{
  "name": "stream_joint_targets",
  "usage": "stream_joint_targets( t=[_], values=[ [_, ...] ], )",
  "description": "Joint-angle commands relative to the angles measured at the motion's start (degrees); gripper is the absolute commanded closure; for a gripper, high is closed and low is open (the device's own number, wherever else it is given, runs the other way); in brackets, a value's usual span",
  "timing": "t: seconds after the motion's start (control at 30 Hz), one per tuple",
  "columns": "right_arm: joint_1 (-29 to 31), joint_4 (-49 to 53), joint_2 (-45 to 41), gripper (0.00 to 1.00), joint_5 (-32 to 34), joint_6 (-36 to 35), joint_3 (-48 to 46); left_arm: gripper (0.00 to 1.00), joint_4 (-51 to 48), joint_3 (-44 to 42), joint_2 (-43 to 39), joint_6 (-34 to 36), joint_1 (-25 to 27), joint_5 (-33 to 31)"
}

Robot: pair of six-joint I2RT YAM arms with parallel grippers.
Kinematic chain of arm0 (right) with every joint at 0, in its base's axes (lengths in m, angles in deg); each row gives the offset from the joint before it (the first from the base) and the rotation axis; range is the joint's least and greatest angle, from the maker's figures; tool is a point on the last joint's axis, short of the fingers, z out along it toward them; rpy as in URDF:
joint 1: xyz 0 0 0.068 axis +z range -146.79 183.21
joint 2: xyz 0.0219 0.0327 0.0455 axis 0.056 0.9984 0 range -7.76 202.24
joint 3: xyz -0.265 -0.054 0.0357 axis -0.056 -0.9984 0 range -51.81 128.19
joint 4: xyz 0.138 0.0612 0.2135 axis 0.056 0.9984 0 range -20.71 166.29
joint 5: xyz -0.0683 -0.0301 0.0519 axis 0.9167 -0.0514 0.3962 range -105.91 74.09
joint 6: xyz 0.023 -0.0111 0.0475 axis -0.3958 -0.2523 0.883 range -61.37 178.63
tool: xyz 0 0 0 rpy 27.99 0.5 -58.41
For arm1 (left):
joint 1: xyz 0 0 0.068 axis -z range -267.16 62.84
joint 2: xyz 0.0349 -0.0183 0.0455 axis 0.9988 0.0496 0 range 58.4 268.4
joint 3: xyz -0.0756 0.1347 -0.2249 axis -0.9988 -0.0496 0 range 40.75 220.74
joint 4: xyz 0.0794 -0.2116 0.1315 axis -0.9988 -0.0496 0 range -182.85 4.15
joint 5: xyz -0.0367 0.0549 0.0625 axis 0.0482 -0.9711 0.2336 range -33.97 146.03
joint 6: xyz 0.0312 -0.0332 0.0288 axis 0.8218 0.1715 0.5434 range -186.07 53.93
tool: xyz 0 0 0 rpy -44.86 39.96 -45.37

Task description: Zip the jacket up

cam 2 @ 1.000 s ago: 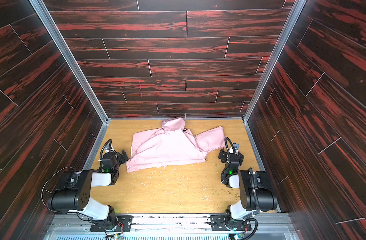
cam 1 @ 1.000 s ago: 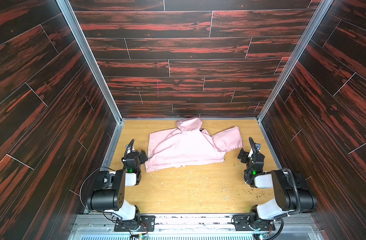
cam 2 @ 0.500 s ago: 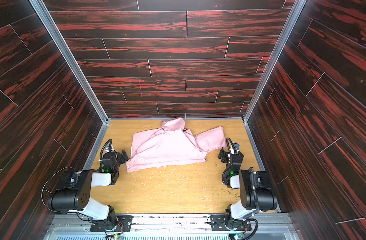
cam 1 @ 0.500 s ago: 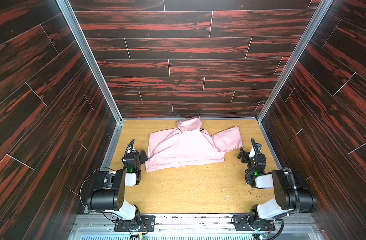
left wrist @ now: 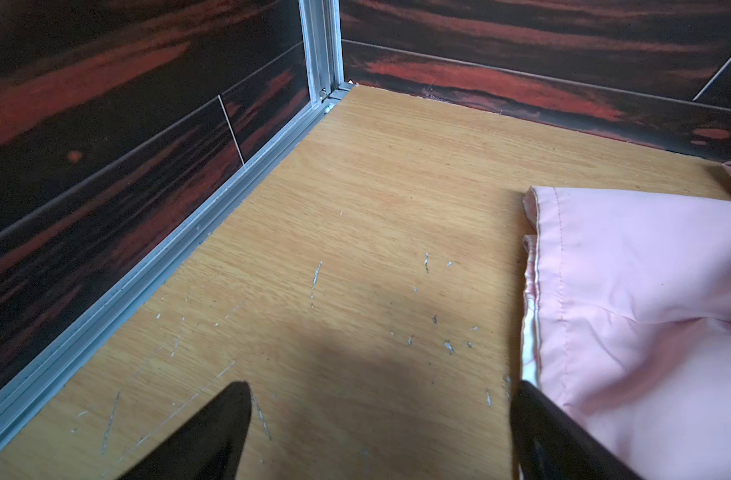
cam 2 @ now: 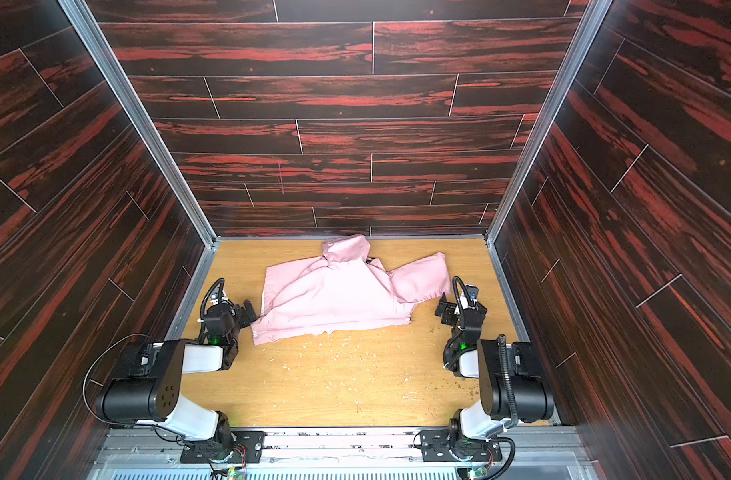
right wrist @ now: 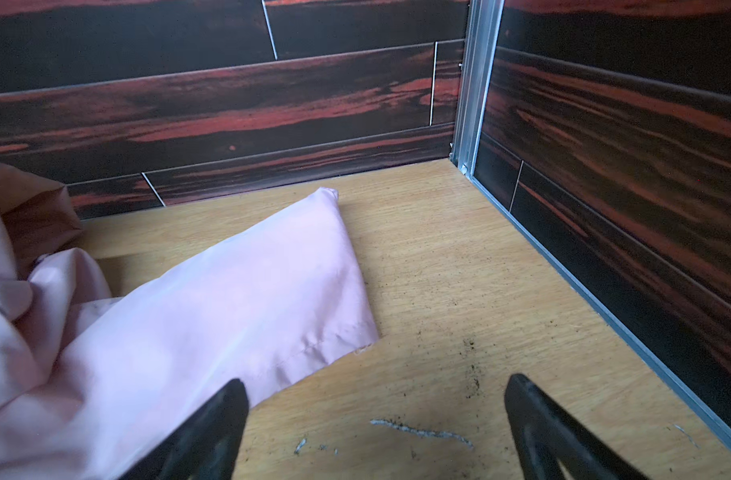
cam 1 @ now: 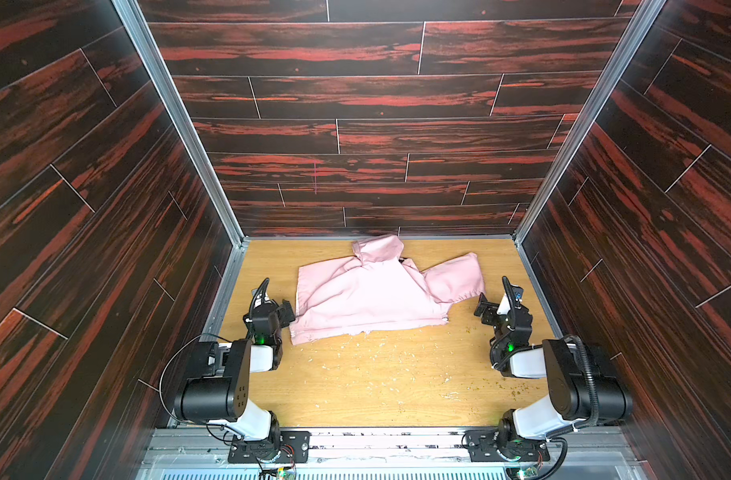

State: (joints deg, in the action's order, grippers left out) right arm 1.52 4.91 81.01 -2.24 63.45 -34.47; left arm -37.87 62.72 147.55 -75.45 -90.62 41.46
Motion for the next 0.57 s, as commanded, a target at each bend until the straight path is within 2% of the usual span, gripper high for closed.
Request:
stream_joint_targets(
  t=[0.0, 0.17, 0.3, 0.53],
  values=[
    [-0.16, -2.36, 0.70, 0.01, -0.40, -1.13, -0.46, 0.01, 0.18, 1.14, -1.59, 1.13, 0.21, -0.62],
    [-0.19, -2.00, 0.85, 0.01, -0.43, -1.26, -0.20, 0.00, 0.09, 1.14, -1.43, 1.17, 0.23, -0.72],
    [-1.75, 0.93, 0.93, 0.01, -3.88, -0.22, 1.18, 0.00, -0.87, 1.95, -1.00, 1.80, 1.28, -2.84],
    [-1.79, -0.62, 0.48, 0.01, -4.01, -0.65, 0.14, 0.00, -0.88, 1.80, -1.26, 1.80, 1.53, -3.27]
  ],
)
